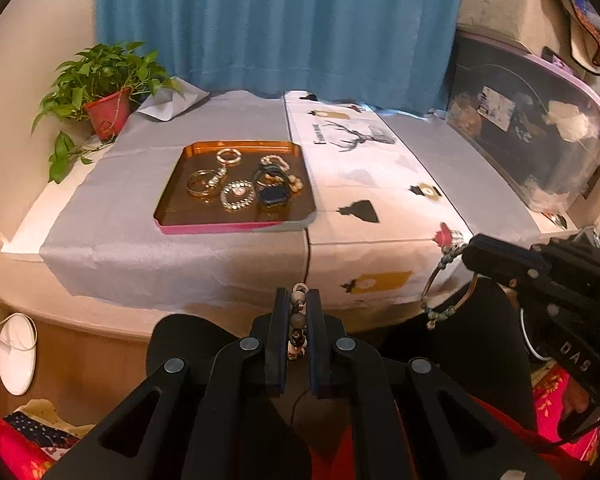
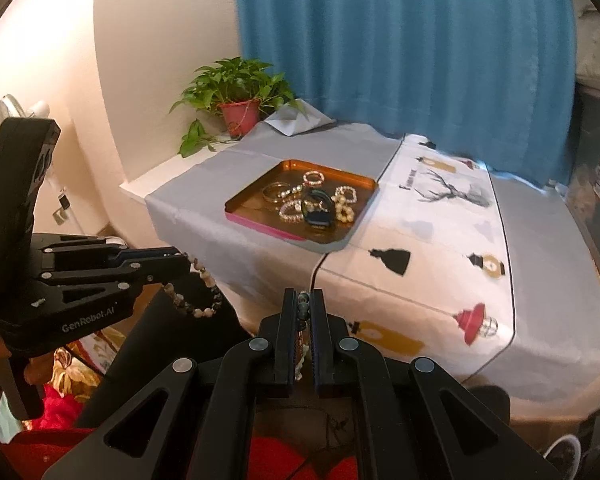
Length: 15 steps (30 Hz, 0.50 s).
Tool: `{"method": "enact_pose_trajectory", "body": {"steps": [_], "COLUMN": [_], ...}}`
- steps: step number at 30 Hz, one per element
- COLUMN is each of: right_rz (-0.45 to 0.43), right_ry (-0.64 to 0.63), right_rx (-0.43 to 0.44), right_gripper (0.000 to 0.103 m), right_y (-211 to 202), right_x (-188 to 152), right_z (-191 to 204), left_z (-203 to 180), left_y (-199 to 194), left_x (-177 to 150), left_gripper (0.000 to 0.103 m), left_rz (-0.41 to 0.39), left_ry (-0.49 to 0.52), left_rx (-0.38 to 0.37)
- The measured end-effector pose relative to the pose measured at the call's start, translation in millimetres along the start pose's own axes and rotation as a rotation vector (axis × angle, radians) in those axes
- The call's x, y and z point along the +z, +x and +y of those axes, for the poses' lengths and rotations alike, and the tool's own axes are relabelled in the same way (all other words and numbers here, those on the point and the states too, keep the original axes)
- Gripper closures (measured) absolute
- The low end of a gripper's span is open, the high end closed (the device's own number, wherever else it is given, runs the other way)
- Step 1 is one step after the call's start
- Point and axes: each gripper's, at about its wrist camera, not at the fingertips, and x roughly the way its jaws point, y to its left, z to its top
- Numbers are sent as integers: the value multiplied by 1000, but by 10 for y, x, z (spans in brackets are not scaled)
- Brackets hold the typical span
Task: Organize jewelry
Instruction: 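Lift both bracelets off the runner and carry them toward the copper tray, then open both tools over the copper tray to drop the bracelets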
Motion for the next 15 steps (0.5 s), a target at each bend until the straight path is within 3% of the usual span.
{"method": "enact_pose_trajectory", "body": {"steps": [5,15], "right_rz": [-12,-75], "right_ry": [-15,-31], "right_rx": [-5,-24], "right_gripper": [97,97], "right_y": [246,986], "right_x": [284,1154], "right_z": [-43,-316], "left_z": [208,646], "left_y": [169,677], "left_x": [304,1295], "left_gripper": [97,97], "left_rz": [-20,-96], "left_ry": [-18,-33], "left_rx": [10,10]}}
